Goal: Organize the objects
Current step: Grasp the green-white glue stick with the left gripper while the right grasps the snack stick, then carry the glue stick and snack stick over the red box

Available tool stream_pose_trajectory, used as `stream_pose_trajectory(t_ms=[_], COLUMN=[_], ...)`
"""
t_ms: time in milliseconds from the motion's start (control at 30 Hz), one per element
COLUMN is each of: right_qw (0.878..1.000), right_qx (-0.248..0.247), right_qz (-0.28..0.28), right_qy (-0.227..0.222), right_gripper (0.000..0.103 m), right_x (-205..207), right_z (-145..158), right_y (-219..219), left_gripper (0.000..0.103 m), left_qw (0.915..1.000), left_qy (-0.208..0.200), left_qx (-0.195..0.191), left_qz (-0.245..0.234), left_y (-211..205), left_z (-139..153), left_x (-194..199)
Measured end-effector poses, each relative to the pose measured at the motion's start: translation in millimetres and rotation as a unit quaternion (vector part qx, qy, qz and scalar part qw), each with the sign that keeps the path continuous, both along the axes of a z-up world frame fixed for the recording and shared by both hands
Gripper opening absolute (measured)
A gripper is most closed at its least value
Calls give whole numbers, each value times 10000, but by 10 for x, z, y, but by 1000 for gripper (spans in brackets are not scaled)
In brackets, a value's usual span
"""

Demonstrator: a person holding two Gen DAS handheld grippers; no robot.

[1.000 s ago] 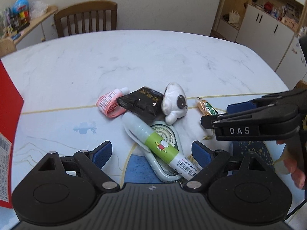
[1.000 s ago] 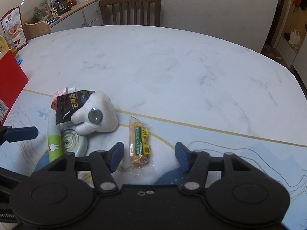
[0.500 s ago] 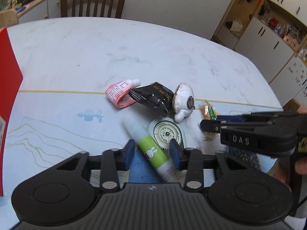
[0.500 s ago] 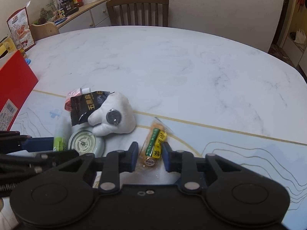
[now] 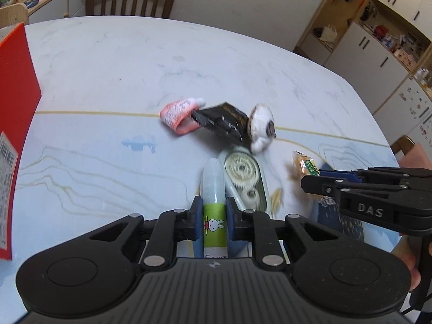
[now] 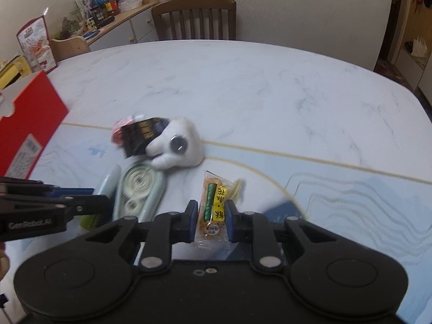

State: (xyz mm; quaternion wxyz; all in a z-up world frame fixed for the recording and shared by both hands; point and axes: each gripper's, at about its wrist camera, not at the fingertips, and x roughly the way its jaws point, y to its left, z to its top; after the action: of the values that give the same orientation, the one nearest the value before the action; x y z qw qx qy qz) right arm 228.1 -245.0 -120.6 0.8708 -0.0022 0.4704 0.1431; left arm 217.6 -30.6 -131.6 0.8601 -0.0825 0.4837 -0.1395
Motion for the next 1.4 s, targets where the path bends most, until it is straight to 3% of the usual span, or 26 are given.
stream_pose_trajectory(t_ms=[367, 533, 867, 1400], right_qw=[9989, 9983, 9959, 9875], right_qx=[304, 355, 358, 529], right_qz=[346, 447, 784, 1214], right_qy=[35, 68, -273, -859], right_gripper=[20, 20, 20, 20], right_x=[-572, -787, -909, -731], right_z=[257, 328, 669, 1232], right_y=[184, 286, 699, 1725], left_gripper=[17, 17, 17, 17], left_qw=[9995, 9983, 9934, 9911], left_qy=[-53, -70, -245, -792], left_qx=[-203, -565, -1115, -1004], left_qz=[-227, -110, 146, 378], left_y=[260, 475, 949, 2038], left_z=[130, 210, 503, 1174], left_x=[-518, -704, -889, -806])
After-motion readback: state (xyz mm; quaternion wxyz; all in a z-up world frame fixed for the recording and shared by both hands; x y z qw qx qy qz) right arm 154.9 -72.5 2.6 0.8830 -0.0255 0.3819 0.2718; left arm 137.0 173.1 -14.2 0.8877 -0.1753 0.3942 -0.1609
